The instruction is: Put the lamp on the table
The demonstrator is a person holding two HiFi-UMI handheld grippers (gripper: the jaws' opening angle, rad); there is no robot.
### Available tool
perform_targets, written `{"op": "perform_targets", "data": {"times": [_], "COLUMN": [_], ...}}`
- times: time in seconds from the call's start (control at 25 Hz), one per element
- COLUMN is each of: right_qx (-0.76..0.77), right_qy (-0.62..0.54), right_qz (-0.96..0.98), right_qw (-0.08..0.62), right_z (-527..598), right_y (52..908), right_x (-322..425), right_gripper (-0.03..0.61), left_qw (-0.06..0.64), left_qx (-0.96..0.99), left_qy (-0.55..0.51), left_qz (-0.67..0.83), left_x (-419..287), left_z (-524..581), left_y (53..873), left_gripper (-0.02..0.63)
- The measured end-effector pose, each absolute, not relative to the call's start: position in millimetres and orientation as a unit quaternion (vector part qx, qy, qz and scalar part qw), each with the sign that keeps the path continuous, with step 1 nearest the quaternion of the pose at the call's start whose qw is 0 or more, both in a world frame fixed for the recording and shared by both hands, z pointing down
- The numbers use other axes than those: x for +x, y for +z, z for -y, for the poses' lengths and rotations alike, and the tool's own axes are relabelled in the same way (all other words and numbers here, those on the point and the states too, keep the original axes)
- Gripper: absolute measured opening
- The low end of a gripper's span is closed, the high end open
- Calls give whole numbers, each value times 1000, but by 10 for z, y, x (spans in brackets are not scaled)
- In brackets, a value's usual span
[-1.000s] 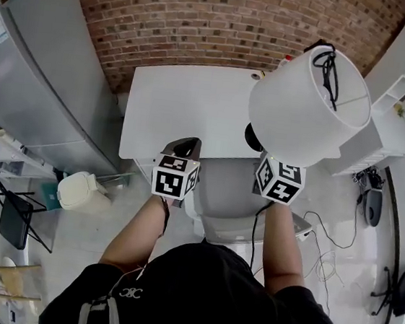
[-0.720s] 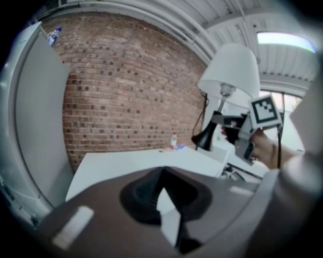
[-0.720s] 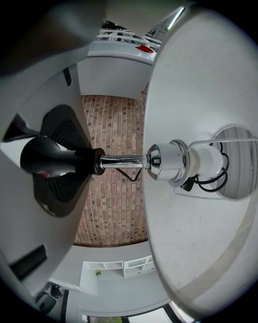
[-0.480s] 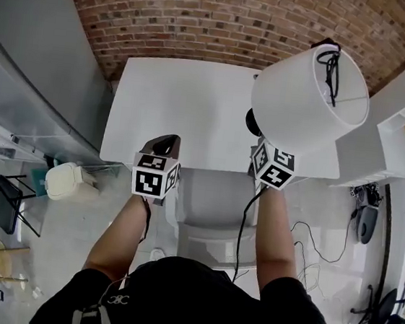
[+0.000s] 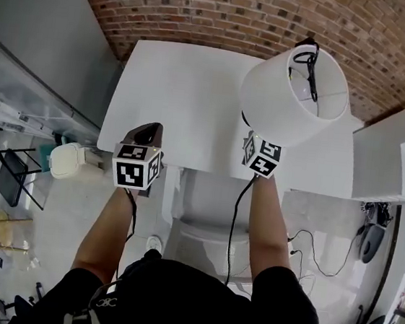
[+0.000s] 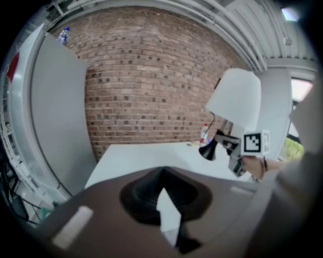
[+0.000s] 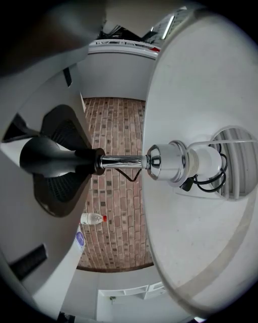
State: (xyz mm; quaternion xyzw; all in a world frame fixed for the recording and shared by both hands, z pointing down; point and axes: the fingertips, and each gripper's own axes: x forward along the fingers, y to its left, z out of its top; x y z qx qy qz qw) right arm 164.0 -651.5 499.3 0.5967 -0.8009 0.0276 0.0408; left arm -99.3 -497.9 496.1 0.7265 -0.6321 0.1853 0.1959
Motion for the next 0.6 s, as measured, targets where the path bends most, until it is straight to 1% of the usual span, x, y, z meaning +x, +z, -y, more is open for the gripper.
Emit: {"op": "perform_targets", "data": {"times": [0.16, 0.36, 0.6], "right_qx": [579, 572, 577], "right_qy": [22, 43, 41], "right_qz": [814, 817, 812], "right_qw": [43, 62, 83], "right_z": [6752, 6983, 7142], "right_y": [5236, 5683, 6063], "right_x": [1531, 1449, 1512], "right_gripper": [129, 129, 129], "left_qw": [199, 206, 216], "left_qx": [717, 704, 692], "left_qy": [208, 237, 245], "left_qz": [635, 637, 644], "left_x": [-944, -946, -993], "left_z": [5004, 4970, 4942], "left_y": [5107, 5313, 5479], "left_gripper": [2, 2, 2]}}
